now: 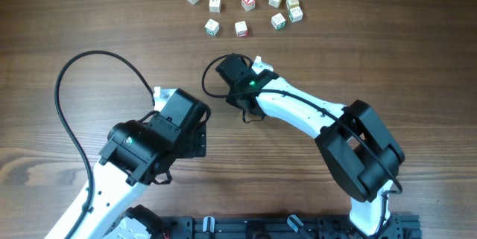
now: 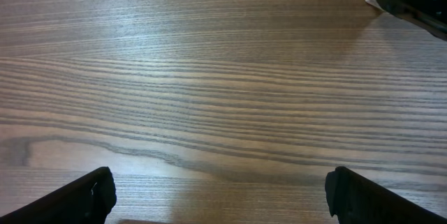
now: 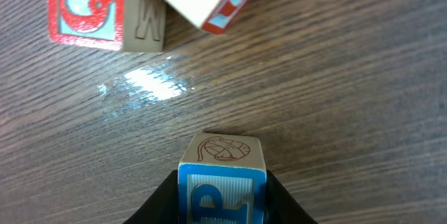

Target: Form a circle

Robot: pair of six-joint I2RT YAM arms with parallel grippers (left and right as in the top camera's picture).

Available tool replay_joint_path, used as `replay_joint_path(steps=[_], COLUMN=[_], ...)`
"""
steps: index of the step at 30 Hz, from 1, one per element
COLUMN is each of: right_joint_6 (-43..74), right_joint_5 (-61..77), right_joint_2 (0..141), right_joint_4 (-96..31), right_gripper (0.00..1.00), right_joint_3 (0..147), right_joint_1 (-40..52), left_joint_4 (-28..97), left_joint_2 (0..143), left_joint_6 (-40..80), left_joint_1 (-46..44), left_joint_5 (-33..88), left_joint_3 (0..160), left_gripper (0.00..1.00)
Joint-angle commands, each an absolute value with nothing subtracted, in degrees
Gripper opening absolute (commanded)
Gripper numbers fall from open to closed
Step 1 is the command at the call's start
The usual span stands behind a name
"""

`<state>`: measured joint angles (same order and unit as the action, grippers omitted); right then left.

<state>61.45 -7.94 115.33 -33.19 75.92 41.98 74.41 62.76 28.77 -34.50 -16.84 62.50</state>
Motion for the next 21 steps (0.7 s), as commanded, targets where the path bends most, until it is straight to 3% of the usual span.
replay_joint_path(steps=[1,9,21], right_joint_6=[56.25,47.48,44.93], right_joint_5=[-7.40,-7.64,-6.52], right_joint_2=[116.05,116.05,116.05], right_joint_4=[-32.67,-29.47,-29.15], right_gripper=[0.27,0.28,0.27], right_joint_3=[76.44,76.47,76.47], right_joint_1=[42.00,41.87,38.39], left_joint_4=[74.41,74.41,74.41], left_joint_2=[62.37,62.37,62.37], left_joint_6=[28.88,28.91,28.88], left_joint_1=[-34.24,-34.24,-34.24], left_joint_5=[-17.58,-17.58,-17.58], left_joint_3=[62.24,62.26,62.26], left_gripper=[1.00,1.00,1.00])
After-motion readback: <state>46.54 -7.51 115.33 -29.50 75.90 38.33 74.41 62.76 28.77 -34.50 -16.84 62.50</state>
